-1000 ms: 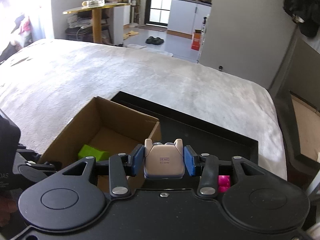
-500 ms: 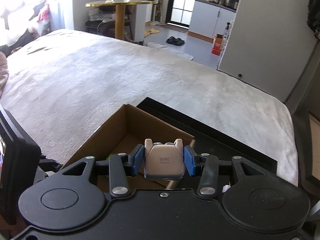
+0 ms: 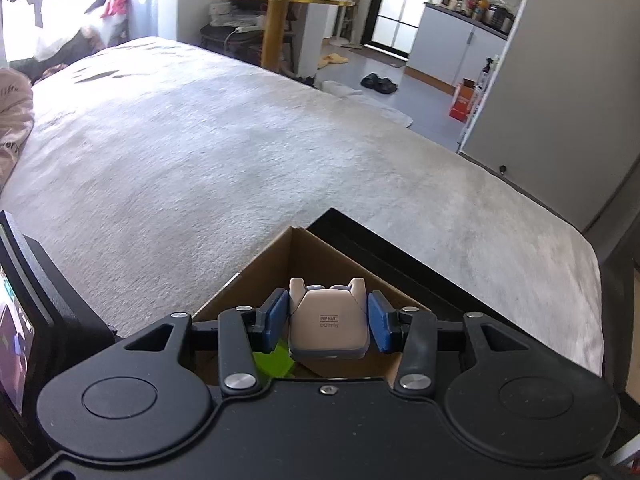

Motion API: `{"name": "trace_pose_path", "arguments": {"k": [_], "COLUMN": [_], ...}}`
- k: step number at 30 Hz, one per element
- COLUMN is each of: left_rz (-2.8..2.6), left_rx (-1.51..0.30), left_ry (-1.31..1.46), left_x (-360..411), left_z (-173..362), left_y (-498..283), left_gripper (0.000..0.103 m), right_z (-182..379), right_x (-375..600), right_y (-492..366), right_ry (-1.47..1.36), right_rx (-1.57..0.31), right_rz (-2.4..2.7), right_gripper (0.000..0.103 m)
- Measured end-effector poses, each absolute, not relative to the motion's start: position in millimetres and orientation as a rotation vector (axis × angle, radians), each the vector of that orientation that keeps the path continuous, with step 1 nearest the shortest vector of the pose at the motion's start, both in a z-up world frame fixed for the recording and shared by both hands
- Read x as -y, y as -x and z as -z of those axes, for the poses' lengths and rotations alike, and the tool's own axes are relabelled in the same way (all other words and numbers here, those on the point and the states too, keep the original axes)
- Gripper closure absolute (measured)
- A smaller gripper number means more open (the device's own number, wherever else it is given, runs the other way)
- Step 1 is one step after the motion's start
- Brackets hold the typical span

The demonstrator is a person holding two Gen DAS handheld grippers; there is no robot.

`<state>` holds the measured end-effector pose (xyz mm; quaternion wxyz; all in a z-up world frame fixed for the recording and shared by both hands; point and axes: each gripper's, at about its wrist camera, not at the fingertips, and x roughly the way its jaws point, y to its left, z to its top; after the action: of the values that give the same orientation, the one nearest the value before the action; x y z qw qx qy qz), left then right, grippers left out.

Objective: Organize rigid objects
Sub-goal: 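Open the right tool to release the beige cube toy into the box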

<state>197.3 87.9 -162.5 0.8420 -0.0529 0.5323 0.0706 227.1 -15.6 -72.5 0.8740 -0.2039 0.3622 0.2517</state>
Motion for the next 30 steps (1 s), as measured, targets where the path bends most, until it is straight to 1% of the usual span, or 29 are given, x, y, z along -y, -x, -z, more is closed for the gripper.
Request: {"name": "trace_pose_path", "arguments": {"k": [7, 9, 11, 30], "left_rz": [-0.144, -0.142, -0.142, -0.163], "left_rx": [-1.12, -1.12, -1.121, -1.116], "left_ry": [0.129, 0.127, 0.123, 0.064], "left_x": [-92, -92, -92, -83], "left_z": [164, 164, 164, 162], "left_y": [-197, -197, -197, -197], "left_gripper": [0.089, 0.089, 0.089, 0.09], "right_z": [72, 72, 70, 90], "right_x": [-1, -1, 2, 70], "right_y": [-230, -231, -231, -213], "right_ry": [0.464, 0.46, 0.453, 0.364], "right_rx": [-0.759, -0.749, -0.73, -0.819], "right_rz": [-0.556, -0.541, -0.525, -0.437], "right_gripper": [0.06, 0.061, 0.06, 0.058]}}
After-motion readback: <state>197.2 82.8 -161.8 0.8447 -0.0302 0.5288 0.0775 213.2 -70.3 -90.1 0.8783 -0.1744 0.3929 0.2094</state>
